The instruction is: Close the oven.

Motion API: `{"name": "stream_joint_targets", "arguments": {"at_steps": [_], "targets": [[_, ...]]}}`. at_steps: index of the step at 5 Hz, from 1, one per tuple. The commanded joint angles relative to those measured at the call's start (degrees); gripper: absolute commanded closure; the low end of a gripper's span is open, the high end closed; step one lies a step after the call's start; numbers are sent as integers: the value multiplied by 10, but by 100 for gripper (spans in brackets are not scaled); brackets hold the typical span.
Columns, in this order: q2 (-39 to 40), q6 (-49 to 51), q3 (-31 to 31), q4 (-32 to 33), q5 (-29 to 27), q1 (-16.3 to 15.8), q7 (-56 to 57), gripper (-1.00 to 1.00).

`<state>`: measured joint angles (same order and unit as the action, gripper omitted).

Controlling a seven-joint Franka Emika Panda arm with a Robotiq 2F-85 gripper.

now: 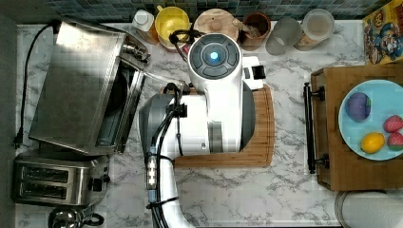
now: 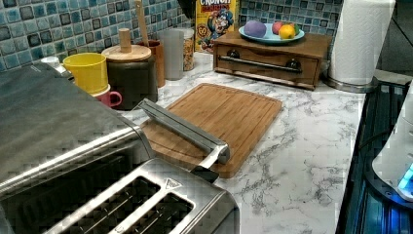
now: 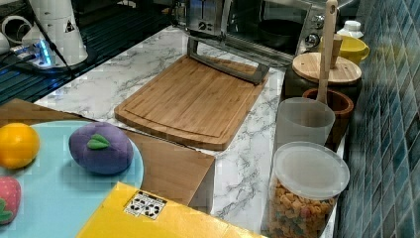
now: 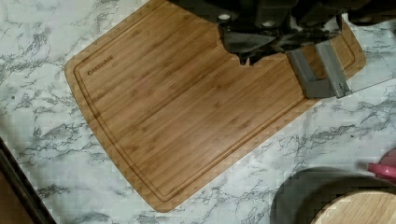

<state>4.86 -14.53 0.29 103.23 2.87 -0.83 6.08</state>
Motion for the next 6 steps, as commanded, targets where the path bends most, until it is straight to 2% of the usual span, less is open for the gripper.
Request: {"name": "stream_joint_targets", "arguments": {"at_steps": [1,2,3,4,5,6], "targets": [[-20,-50,5,59,-36,2,48,100],[-80,-136,0,177,-124,16,128,100],[-144,-218,-7,278,-176,24,168,100],[-171,-271,-22,342,-230,24,227,100],[-158,-311,-43,374,-317,2,339,100],[-118,-334,-39,377,-392,-12,436,100]]}}
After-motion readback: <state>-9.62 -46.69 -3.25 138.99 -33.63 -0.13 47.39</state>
